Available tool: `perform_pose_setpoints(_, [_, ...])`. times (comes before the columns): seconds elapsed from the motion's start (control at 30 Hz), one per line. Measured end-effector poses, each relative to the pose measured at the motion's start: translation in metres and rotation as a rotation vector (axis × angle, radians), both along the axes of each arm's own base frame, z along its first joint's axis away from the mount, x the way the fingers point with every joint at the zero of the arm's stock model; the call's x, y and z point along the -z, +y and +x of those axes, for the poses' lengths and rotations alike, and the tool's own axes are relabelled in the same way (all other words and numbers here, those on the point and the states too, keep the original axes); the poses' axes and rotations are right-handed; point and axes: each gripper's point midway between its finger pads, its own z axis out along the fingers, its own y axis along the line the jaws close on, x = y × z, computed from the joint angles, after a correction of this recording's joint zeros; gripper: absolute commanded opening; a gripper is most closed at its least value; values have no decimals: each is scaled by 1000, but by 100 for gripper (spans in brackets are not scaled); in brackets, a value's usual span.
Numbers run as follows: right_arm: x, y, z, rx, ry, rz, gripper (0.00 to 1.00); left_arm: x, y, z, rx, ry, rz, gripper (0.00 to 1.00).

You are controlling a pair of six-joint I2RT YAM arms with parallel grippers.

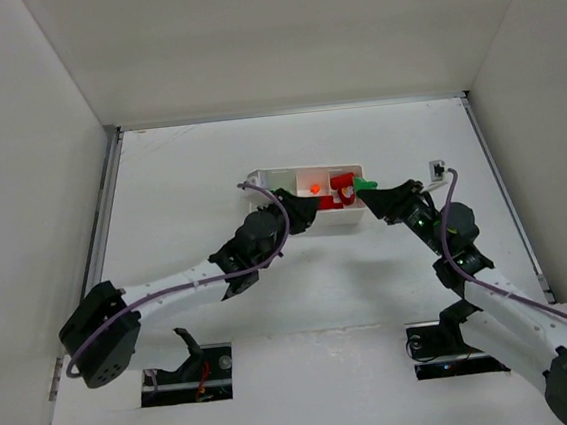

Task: Sort the legos into containers by color

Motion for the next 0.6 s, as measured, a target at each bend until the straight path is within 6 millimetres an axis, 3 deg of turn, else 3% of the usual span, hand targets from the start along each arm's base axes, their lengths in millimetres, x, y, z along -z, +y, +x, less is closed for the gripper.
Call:
perform_pose_setpoints(0.13, [-6,-20,1,97,-29,-32,21,-1,-29,26,21,-5,18,15])
perform_pose_setpoints(0.3, [8,-28,6,153,7,-78,21,18,-56,59,33,16,60,19])
perform_pose_setpoints(0.47, [17,-31,8,171,32,-102,21,42,-73,75,50,42,100,38])
perform_pose_setpoints(0.6, [20,-31,9,172,39,-108,22,48,-78,78,65,53,106,52])
